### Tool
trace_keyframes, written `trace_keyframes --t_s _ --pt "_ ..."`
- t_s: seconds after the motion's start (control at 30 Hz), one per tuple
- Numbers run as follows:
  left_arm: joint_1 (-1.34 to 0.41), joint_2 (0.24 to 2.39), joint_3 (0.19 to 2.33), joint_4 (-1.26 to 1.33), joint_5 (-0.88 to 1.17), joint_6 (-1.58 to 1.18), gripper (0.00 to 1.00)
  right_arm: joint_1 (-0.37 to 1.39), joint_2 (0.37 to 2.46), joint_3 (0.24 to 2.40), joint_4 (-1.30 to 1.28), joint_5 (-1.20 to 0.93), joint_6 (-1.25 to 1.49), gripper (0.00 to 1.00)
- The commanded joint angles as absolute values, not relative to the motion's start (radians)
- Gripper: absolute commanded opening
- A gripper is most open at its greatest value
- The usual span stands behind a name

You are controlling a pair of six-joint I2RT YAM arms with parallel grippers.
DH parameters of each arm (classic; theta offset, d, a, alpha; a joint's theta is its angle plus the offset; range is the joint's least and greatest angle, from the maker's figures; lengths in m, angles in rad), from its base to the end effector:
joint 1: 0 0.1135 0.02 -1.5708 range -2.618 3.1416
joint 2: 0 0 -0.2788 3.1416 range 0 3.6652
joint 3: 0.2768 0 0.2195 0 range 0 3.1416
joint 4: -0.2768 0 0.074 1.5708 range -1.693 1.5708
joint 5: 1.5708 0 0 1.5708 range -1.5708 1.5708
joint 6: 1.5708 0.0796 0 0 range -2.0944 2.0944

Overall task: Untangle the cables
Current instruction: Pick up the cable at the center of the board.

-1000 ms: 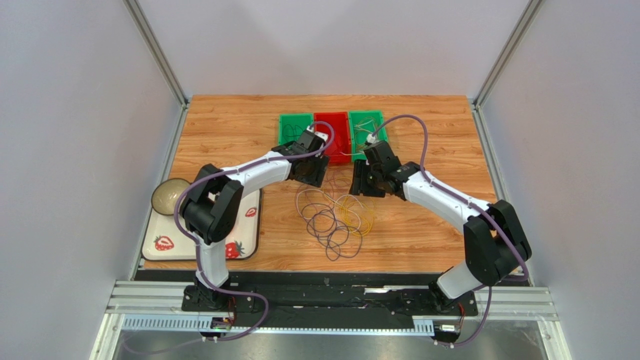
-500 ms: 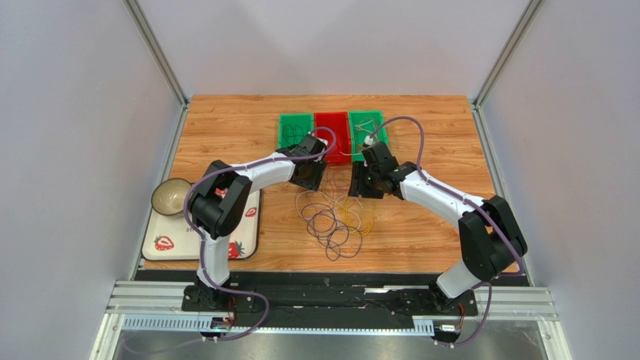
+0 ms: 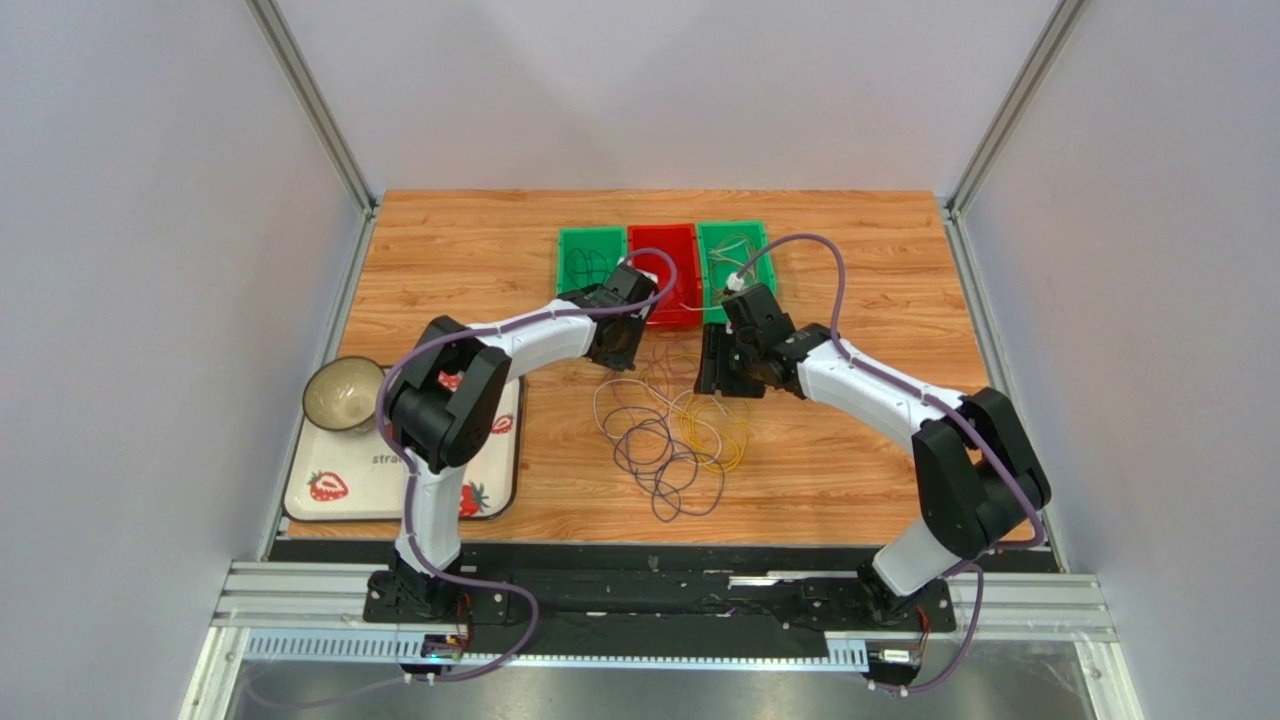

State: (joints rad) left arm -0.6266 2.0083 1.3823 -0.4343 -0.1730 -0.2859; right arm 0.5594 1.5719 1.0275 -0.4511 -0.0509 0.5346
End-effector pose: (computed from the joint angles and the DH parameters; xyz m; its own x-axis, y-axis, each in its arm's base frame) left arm 0.3473 -0.2345 0.1580 -0.8218 0.2519 -0.5111 0.2895 0.9571 0.0063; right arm 0.2653 0.1709 0.2055 -0.8939 0.0407 -0.4464 -0.1139 0.9426 0.3139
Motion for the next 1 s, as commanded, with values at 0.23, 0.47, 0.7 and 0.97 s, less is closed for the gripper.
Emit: trace_keyframes --t_s 0.23,0.47,0.7,0.97 --pt "-0.627 1.93 1.466 -0.541 -0.161 -0.313 0.0 0.554 1.577 1.04 -0.426 -0.069 0.532 0.51" --pt "-0.626 1.761 1.471 -0.581 -0.155 -0.325 0.0 0.555 1.554 1.042 -0.439 -0.078 0.532 0.5" --pt "-0.627 1.589 1.47 -0.617 -0.143 -0.324 0.0 0.557 1.525 1.054 -0.46 -0.075 0.537 0.5" --pt "-0.627 1.419 1.525 -0.644 -0.144 -0.314 0.0 0.56 1.49 1.072 -0.485 -0.063 0.535 0.5"
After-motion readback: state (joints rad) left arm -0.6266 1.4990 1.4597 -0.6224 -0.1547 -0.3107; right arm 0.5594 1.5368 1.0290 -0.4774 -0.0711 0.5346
